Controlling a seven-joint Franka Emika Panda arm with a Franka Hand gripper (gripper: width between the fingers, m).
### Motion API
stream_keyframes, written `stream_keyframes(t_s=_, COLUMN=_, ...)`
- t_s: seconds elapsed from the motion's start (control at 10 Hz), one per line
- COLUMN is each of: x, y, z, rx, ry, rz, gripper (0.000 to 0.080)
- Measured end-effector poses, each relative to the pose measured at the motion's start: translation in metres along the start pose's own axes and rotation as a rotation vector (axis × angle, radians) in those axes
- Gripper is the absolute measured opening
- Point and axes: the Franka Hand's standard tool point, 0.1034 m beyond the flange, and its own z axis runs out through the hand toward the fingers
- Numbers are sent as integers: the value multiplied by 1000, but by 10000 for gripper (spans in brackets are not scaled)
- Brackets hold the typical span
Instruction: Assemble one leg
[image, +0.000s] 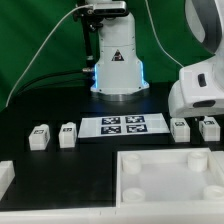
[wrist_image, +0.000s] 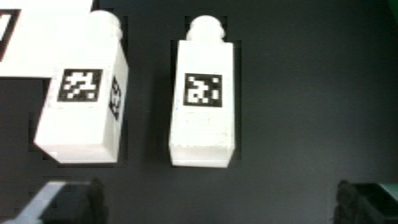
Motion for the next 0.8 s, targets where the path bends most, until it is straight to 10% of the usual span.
stream_keyframes(t_s=0.8, x=3, y=-4, z=62, rx=-18, ry=-45, rz=31, gripper=649)
